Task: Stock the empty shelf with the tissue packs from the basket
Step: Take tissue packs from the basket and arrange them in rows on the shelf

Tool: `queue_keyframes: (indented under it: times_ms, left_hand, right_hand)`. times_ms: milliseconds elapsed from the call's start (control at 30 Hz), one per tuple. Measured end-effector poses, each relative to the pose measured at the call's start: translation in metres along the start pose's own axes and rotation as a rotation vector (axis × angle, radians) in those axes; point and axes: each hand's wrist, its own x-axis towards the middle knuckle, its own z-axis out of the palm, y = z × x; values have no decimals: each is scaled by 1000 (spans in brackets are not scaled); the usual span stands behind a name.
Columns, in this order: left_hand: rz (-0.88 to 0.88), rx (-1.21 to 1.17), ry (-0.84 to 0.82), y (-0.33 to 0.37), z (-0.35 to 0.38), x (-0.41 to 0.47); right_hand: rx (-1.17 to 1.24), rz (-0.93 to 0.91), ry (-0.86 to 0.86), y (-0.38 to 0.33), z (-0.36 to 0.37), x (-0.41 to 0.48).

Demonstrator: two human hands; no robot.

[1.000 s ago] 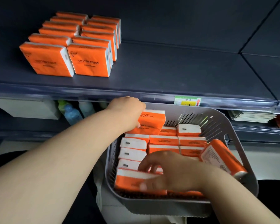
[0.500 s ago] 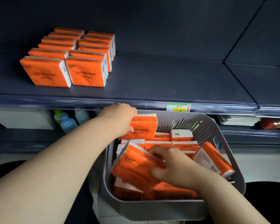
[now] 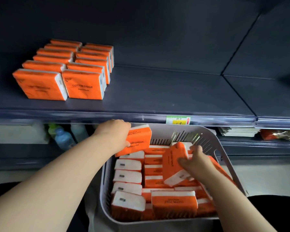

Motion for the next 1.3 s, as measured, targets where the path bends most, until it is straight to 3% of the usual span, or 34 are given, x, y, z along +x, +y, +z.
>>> queue_keyframes:
  times_ms: [367, 767, 933, 1133, 1300]
  left_hand:
    - [94, -43, -93, 17, 20, -1]
    - [84, -127, -187, 11, 38, -2]
    - [108, -135, -134, 7, 32, -3]
    - [144, -160, 65, -5, 2, 3]
    - [126, -260, 224, -19, -29, 7]
  right_hand:
    - [-340, -150, -65, -5, 23, 10]
    - [-286, -287, -32, 5, 26, 12]
    - [-296, -257, -101, 1, 28, 9]
    - [-308, -349, 60, -25, -27, 5]
    - [-136, -394, 143, -58, -86, 9]
